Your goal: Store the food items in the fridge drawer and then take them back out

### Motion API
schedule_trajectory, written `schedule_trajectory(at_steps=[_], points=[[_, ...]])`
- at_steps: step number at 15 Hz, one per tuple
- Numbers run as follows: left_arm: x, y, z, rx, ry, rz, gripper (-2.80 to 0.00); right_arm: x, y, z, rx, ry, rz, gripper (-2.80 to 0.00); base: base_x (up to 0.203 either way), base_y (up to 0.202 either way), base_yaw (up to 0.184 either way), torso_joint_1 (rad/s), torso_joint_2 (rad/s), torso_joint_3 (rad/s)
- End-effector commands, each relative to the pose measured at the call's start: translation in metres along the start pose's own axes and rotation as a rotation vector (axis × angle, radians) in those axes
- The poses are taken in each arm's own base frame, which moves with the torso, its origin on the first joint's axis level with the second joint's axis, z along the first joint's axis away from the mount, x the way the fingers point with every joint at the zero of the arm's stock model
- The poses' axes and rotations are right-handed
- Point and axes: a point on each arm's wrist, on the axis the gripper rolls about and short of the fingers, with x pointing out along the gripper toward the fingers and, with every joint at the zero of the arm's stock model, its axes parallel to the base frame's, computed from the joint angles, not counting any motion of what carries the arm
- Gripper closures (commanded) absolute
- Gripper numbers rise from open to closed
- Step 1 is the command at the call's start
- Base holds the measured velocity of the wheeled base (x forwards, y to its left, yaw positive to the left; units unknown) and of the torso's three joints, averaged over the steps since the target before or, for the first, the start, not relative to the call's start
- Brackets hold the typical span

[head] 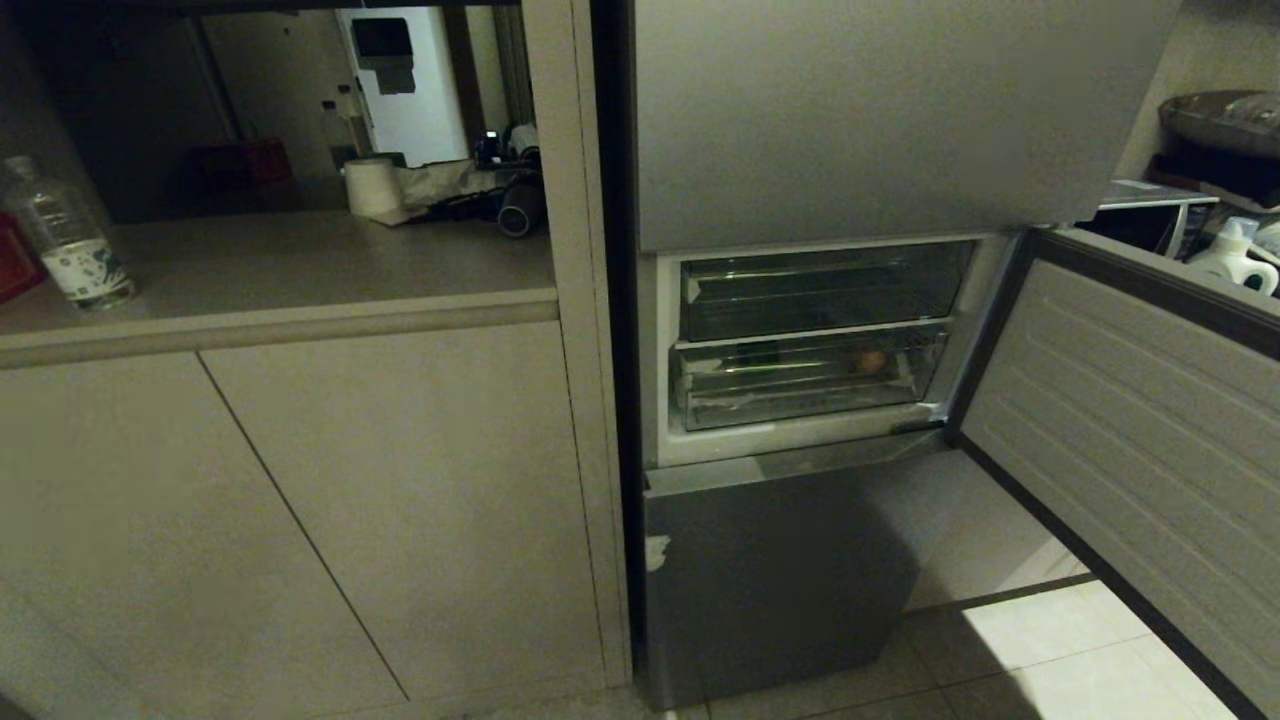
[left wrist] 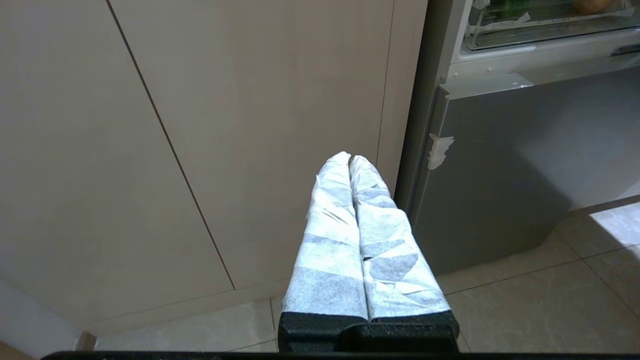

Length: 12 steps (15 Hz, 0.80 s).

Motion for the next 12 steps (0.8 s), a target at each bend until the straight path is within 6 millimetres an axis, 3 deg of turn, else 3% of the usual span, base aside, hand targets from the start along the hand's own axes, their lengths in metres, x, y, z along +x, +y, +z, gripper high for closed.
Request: schedule_trajectory(at_steps=[1, 12], points=[[0.000, 0.000, 0.000, 0.000, 0.000, -0.001, 0.00, -0.012, 0.006, 0.000, -0.014, -0.028, 0.011, 0.00, 0.000, 0.000, 0.000, 0.000, 0.00, 0.000], [0.000, 0.000, 0.000, 0.000, 0.001, -0.001, 0.00, -0.028, 0.022, 0.018, -0.093, -0.190, 0.067, 0.00, 0.000, 0.000, 0.000, 0.000, 0.00, 0.000]])
